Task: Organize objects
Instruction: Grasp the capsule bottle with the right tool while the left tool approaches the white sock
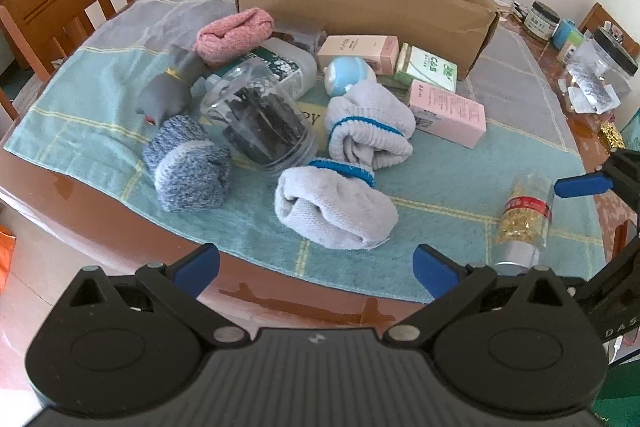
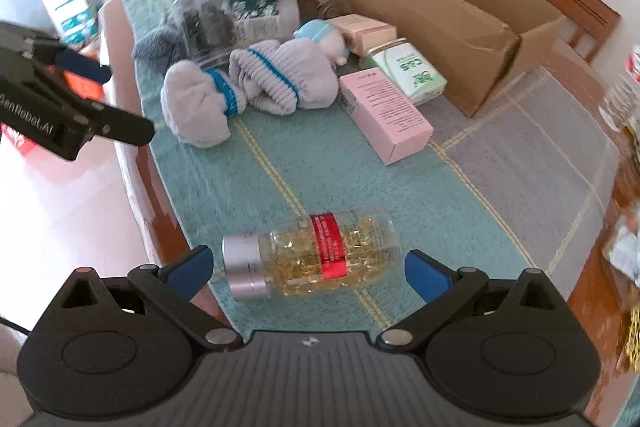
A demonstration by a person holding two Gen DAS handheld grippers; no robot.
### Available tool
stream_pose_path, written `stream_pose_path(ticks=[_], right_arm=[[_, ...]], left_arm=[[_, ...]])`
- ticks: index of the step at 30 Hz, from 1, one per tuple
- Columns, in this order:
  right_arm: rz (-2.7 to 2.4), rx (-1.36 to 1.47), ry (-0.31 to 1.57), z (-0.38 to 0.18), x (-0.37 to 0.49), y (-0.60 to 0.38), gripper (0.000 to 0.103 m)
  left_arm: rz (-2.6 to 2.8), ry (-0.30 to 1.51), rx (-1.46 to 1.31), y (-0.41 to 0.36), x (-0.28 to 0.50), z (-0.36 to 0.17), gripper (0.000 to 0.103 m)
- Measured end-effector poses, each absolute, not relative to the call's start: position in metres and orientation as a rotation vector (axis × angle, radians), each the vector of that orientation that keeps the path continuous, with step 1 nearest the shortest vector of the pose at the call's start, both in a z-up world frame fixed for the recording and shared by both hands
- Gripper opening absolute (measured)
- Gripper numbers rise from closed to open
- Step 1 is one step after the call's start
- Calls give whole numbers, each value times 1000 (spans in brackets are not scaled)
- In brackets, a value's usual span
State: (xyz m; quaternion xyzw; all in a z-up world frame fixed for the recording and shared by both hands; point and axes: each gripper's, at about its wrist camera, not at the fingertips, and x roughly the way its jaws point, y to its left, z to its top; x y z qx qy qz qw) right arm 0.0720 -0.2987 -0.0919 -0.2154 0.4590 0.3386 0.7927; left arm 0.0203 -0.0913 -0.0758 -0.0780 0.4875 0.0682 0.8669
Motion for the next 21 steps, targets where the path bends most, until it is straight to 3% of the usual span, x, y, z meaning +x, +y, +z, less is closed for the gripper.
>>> stream_pose_path(ticks=[21], right_arm=[[631,-436,984,-100,88,-305,98]], left_arm=[[190,975,-49,-112,53,-109,102]])
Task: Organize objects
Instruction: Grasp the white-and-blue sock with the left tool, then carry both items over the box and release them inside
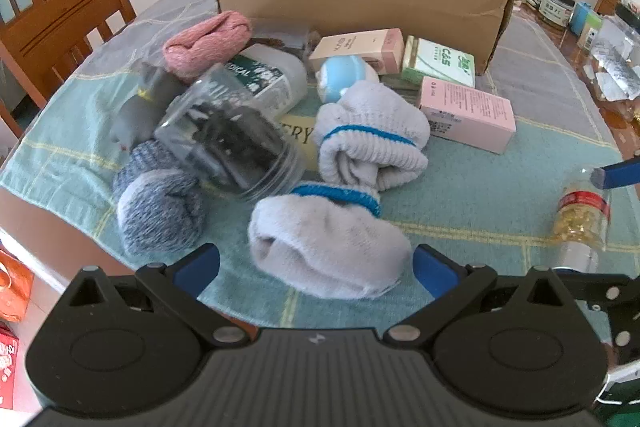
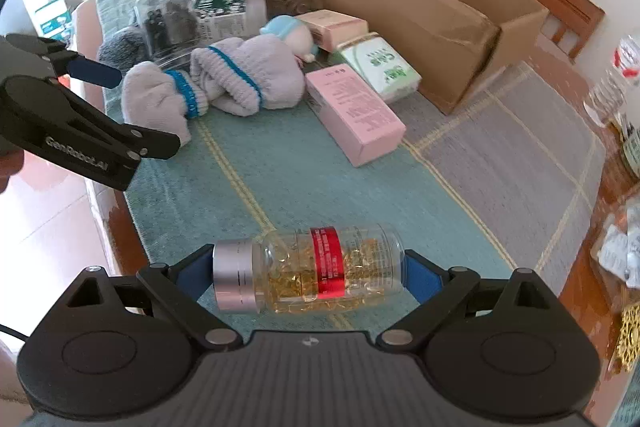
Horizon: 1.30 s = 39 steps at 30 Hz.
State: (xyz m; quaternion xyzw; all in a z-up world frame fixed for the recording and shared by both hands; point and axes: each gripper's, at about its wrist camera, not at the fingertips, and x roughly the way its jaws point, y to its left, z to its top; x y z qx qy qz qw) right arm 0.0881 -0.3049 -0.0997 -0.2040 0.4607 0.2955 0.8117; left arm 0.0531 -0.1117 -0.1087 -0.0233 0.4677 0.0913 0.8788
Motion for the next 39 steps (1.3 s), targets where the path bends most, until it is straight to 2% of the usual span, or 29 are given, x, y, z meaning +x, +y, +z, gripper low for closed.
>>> stream_pose_path(ticks=[7,18,27,39], right_arm=[[619,-419,989,-99,89,-309,98],[613,-404,999,-100,94,-309,98],[581,-369,1044,-96,101,-311,98],[527,-279,1048,-66,119,-321,98]], left_arm=[[218,950,16,-126,63,-116,100],[214,957,-55,-119,66,-115,79],[123,1009,-106,-112,59,-100,76],[-28,1016,-62,-112,65,-50,76]])
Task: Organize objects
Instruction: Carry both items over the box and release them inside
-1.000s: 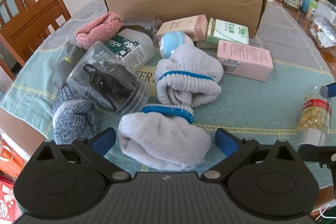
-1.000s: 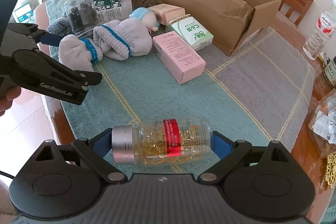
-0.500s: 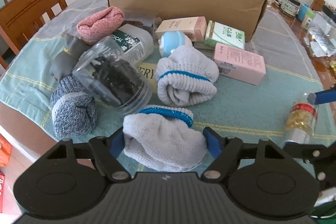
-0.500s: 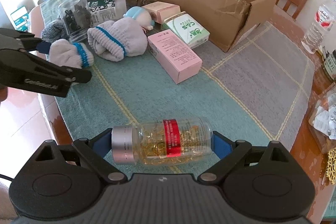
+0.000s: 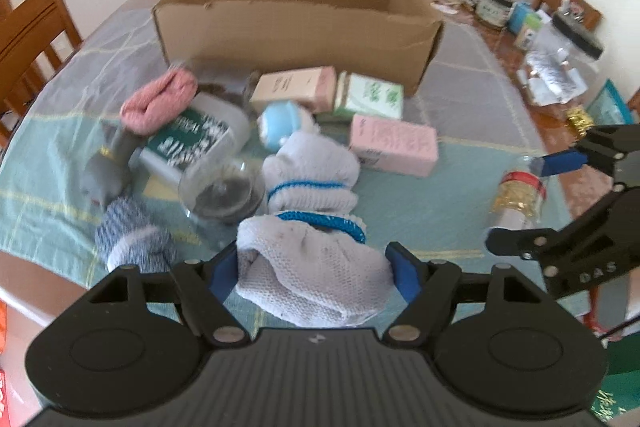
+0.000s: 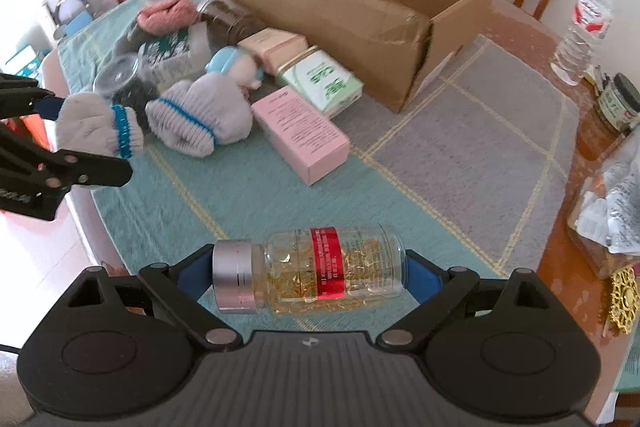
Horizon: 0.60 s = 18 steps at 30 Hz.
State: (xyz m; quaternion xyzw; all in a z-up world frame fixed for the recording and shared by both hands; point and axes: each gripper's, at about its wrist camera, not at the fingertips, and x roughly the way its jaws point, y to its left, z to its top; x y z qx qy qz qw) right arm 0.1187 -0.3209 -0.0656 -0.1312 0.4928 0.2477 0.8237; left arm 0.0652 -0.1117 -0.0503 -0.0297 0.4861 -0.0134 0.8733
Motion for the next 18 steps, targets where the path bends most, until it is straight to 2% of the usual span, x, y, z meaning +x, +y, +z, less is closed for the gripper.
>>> stream_pose_path(ticks=[11,18], right_arm=[[423,-150,1049,-17,145,-318,98],[386,-90,986,16,177,-302,98]], left_arm=[[-242,979,57,-109,115,6,76],[-312,904,146,-99,172,38,76]])
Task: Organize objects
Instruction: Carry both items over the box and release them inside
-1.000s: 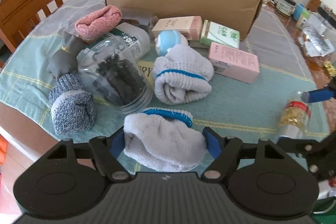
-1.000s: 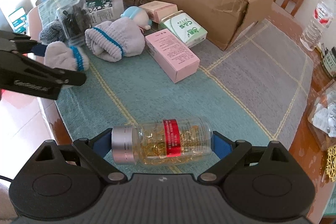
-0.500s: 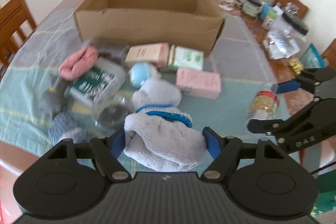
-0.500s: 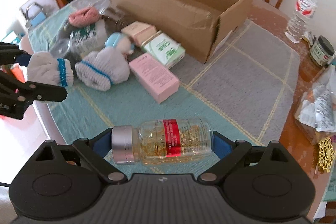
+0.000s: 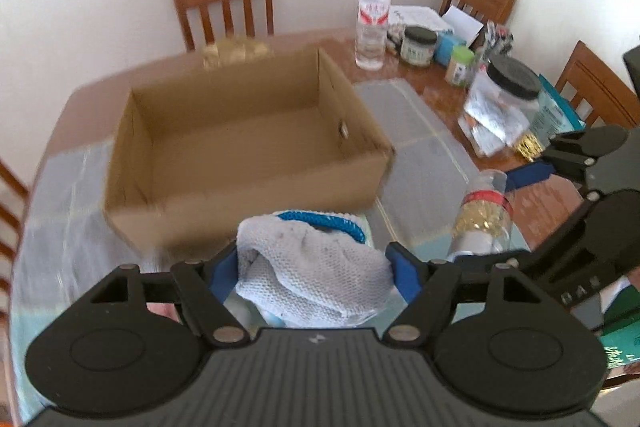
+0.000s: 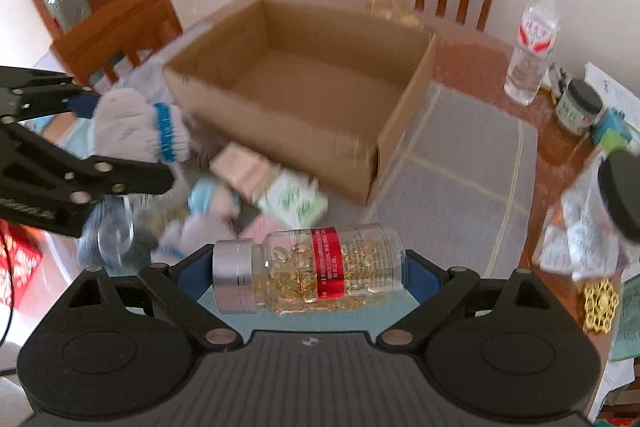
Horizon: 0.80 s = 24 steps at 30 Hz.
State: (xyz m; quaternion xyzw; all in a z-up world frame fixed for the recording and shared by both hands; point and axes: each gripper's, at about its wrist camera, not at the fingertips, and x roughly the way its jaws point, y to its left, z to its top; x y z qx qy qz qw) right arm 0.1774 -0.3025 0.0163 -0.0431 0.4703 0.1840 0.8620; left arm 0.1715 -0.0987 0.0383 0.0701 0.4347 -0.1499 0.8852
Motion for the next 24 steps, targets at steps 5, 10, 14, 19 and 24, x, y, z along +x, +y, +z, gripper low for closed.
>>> stream_pose_path(ticks=[5,10,14,19,24], right_arm=[[357,-86,930,33,209,-284,98],[314,-54,899,41,246,-275,98],[266,-39,902,35,276,-267,98],[237,-30,934,21,296,-260,98],[219,-24,953,8,306,-251,102]], left_arm=[[-298,864,163,-86,220,47,76],[-268,857,166,-73,267,40,76],[-244,865,157,-63,296,31,76],[-211,879,111,-49,319,19,95],[-172,883,50,-30,324,17,101]])
